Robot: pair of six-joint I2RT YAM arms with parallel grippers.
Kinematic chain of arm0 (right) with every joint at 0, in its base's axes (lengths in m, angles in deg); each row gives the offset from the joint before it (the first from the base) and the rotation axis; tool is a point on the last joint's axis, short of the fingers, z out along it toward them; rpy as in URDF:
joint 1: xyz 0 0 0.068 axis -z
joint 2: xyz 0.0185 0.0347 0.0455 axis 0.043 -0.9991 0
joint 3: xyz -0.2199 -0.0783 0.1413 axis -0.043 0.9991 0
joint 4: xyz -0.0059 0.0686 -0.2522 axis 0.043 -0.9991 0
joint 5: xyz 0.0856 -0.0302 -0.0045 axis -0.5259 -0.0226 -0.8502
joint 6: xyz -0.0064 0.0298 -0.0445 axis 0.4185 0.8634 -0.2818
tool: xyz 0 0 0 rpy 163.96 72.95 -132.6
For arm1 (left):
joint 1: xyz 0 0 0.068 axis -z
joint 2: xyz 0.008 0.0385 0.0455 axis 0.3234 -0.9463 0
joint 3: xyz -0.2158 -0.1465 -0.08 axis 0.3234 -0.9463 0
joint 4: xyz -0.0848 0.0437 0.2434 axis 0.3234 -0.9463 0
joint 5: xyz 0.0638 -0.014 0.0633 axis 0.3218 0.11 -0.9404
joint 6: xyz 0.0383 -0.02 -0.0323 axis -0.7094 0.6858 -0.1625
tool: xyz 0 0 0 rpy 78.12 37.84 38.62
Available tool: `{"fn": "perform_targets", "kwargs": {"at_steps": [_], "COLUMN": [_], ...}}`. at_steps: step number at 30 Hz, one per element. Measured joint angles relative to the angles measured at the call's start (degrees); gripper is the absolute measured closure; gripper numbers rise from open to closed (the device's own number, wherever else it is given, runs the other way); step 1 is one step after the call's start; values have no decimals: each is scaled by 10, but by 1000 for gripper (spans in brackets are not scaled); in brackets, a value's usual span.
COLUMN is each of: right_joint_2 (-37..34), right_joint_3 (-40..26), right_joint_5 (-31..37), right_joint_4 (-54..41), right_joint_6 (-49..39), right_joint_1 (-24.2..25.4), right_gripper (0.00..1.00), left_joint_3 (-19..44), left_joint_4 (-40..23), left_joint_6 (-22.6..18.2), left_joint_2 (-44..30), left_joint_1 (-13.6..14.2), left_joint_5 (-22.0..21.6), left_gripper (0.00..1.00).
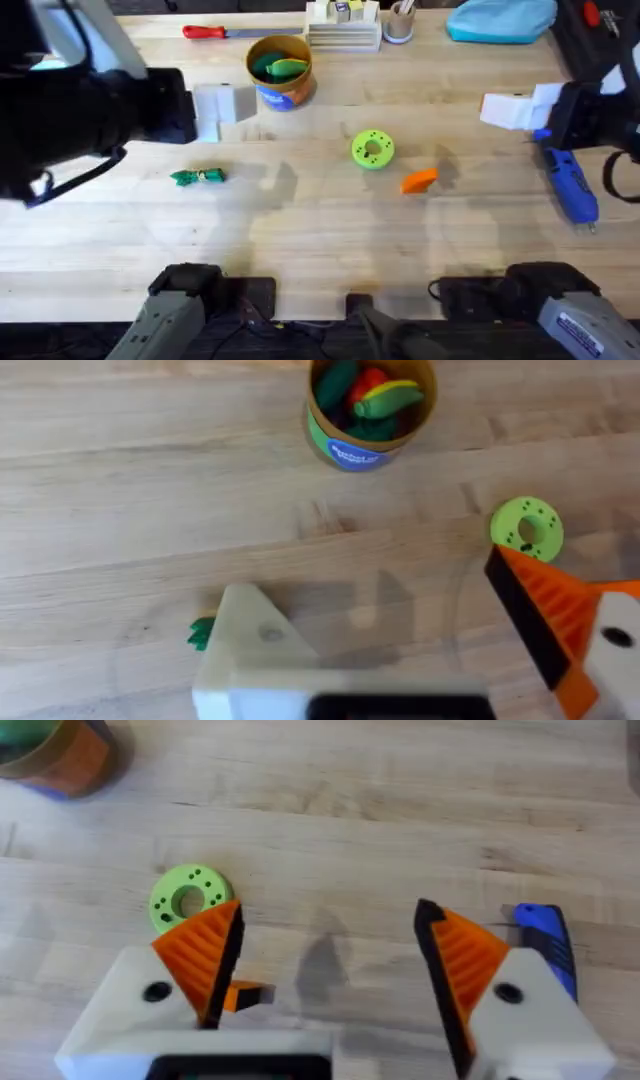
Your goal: Pick up the gripper from the table and insert it into the empty holder that is missing its gripper. Then pick up a screw, insert it into the mounting hole, and use the screwdriver to tighten it. Finally, clean up the table by picking up the vegetable and placing it into the bucket.
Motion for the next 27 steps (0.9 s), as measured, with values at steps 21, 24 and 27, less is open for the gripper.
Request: {"fn": "perform_targets", "kwargs": {"at_steps": [21, 24, 27], "right_joint_2": [0, 0, 0], "right_joint_3": [0, 0, 0], "right_joint_5": [0, 0, 0], "right_joint_4": [1, 1, -2], "right_joint_6": [9, 10, 10], "right_joint_1": [0, 0, 0], "right_gripper": [9, 10, 10], "left_joint_3": [-20, -21, -21], "left_joint_4": [17, 17, 17], "left_joint_6": [162, 157, 153], "left_joint_2": [-268, -226, -157], "left_joint_1": [0, 0, 3], "left_joint_5": [10, 27, 41], "left_gripper": [991, 910, 436]}}
